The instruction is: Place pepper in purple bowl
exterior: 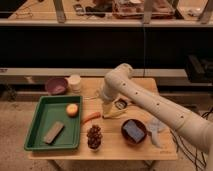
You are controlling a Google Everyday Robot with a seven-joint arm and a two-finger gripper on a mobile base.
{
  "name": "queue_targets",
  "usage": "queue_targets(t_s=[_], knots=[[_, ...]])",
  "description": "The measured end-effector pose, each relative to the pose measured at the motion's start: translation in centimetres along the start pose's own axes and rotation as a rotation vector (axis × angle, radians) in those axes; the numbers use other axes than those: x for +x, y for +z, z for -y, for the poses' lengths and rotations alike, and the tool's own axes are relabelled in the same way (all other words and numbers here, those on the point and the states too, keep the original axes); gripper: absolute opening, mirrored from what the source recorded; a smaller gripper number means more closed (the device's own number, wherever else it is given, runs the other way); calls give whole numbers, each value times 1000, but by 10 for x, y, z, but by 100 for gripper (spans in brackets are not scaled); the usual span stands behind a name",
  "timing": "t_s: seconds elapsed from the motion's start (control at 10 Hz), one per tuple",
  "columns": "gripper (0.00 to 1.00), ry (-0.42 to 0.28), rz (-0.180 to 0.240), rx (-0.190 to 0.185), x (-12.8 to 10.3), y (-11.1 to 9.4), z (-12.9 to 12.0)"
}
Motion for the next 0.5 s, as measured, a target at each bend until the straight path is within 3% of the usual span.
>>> queue_targets(t_s=[0.1, 0.2, 0.5], knots=[[74, -13, 20, 22, 5, 14, 1], [74, -15, 14, 65, 13, 35, 3], [74, -5, 29, 148, 7, 73, 16]])
